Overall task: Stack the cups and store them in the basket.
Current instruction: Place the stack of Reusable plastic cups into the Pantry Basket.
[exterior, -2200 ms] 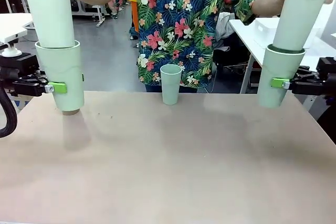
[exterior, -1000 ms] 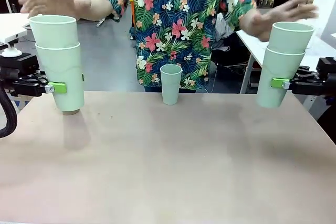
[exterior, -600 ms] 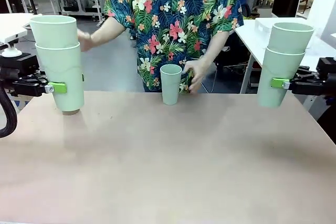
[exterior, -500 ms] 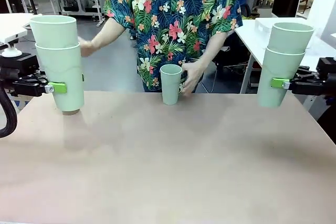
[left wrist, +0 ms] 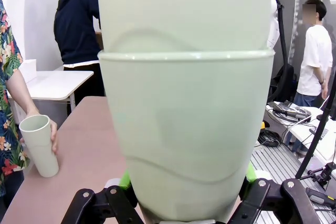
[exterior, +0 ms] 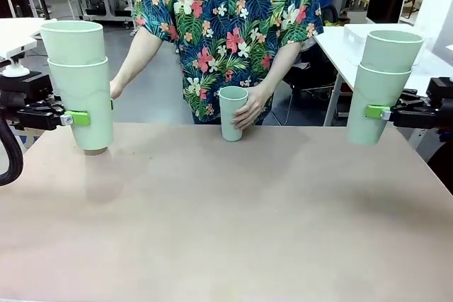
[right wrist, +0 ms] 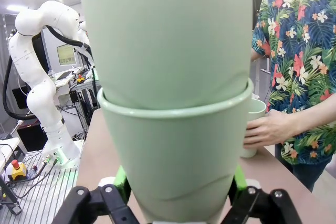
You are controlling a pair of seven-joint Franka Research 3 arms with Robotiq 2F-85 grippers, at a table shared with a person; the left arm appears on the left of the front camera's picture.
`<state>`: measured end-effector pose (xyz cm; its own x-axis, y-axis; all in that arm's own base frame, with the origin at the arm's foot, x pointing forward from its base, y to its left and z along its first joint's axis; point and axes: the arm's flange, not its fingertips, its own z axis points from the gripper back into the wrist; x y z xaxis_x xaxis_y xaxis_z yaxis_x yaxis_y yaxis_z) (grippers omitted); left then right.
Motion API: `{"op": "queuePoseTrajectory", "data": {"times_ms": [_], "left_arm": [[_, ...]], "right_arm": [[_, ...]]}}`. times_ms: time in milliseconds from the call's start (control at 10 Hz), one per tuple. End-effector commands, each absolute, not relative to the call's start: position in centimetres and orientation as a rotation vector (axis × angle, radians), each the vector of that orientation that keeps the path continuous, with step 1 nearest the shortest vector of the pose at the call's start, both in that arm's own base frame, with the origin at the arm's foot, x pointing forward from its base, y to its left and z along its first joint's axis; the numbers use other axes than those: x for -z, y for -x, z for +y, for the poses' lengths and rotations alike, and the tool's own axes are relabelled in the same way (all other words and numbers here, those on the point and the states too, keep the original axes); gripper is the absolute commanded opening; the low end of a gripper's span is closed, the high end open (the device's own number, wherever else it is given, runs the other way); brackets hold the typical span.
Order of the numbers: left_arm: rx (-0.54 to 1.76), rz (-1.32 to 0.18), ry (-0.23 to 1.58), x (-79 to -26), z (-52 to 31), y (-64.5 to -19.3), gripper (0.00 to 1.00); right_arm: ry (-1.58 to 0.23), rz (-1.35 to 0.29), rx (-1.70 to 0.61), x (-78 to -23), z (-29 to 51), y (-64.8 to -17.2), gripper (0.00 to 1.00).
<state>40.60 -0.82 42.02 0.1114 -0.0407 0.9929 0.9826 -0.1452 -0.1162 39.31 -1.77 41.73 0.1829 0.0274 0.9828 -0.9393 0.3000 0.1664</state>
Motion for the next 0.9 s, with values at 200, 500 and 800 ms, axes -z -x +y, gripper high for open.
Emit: {"op": "queuePoseTrajectory", "data": {"times_ms": [200, 500, 800], "left_arm": [[1.250, -1.034, 1.347, -42.42, -0.84, -40.50, 0.84], [1.250, -1.034, 1.347, -42.42, -0.84, -40.50, 0.84], [1.250, -1.034, 1.347, -42.42, -0.84, -40.50, 0.84]], "right_arm": [[-1.021, -1.172, -0.898, -42.05, -1.85, -39.57, 0.87], [-1.021, -1.172, -0.898, -42.05, -1.85, -39.57, 0.87], [-1.021, -1.172, -0.898, -42.05, -1.85, -39.57, 0.87]]}}
